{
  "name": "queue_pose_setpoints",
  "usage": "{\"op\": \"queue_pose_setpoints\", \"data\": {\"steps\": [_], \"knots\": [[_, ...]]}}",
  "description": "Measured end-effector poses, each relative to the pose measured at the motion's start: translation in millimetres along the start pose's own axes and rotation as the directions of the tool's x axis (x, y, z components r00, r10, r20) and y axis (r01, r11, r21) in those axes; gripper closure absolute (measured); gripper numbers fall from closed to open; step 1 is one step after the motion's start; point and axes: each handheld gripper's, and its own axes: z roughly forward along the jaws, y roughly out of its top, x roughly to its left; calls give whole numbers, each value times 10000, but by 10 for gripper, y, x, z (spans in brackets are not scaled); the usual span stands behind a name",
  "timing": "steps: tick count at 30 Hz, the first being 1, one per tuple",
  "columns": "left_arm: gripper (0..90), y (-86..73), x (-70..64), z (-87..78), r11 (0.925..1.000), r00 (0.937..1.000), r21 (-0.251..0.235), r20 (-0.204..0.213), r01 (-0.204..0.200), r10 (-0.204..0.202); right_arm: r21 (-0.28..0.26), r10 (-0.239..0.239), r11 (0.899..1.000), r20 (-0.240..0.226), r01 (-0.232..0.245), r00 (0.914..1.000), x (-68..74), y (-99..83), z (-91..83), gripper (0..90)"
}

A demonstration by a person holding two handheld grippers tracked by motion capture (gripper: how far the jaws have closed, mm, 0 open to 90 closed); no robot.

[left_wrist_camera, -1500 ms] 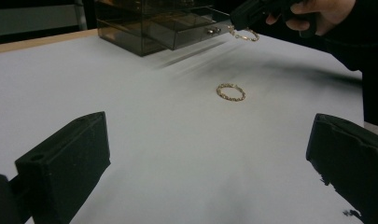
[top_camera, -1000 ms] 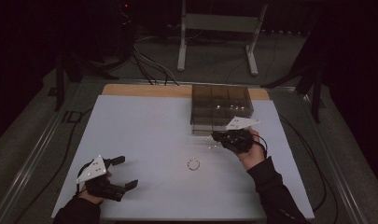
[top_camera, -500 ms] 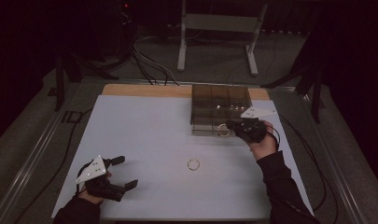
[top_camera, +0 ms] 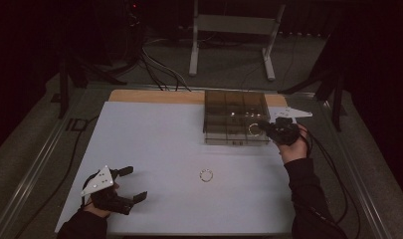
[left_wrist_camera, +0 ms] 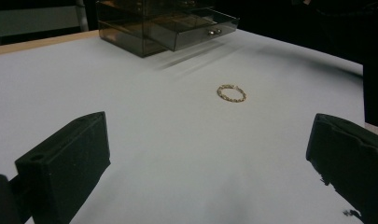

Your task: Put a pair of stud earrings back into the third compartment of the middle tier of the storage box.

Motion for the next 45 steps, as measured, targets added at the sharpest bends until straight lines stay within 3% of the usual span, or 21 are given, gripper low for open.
{"op": "queue_pose_setpoints", "data": {"steps": [11,19,29,31,33,35,36,37,39,42,44,45], "knots": [[6,-2,3,-5,10000,10000,-11,1,13,-13,365,744,9964,680,-770,9949,-179,-133,195,861],[6,-1,5,-3,10000,10000,-5,2,29,-29,742,912,9924,906,-981,9917,-214,-206,353,858],[6,-3,5,-5,10000,10000,-3,-7,10,-10,845,1000,9905,941,-1081,9905,-228,-226,403,848],[6,0,6,-5,10000,10000,-22,-13,37,-37,739,1069,9908,876,-1135,9904,-229,-214,402,709],[6,0,5,-8,10000,10000,-39,-10,45,-45,710,1094,9907,876,-1157,9901,-230,-209,395,683],[6,1,5,-8,10000,10000,-17,-9,23,-23,597,998,9927,794,-1047,9918,-198,-183,370,563],[6,1,5,-8,10000,10000,-17,-9,23,-23,597,998,9927,794,-1047,9918,-198,-183,370,563],[6,2,9,-9,10000,10000,-40,-11,44,-44,531,942,9938,696,-979,9931,-161,-161,349,484],[6,3,0,-10,10000,10000,-42,11,16,-15,374,941,9946,566,-963,9939,-110,-143,325,424],[6,6,2,-8,10000,10000,-69,-5,39,-39,307,817,9961,296,-826,9962,-16,-110,298,313],[6,5,1,-9,10000,10000,-68,5,36,-36,320,852,9958,134,-856,9963,14,-103,293,287],[6,5,-3,-6,10000,10000,-23,19,2,-2,293,765,9967,-278,-756,9967,81,-94,282,211]]}}
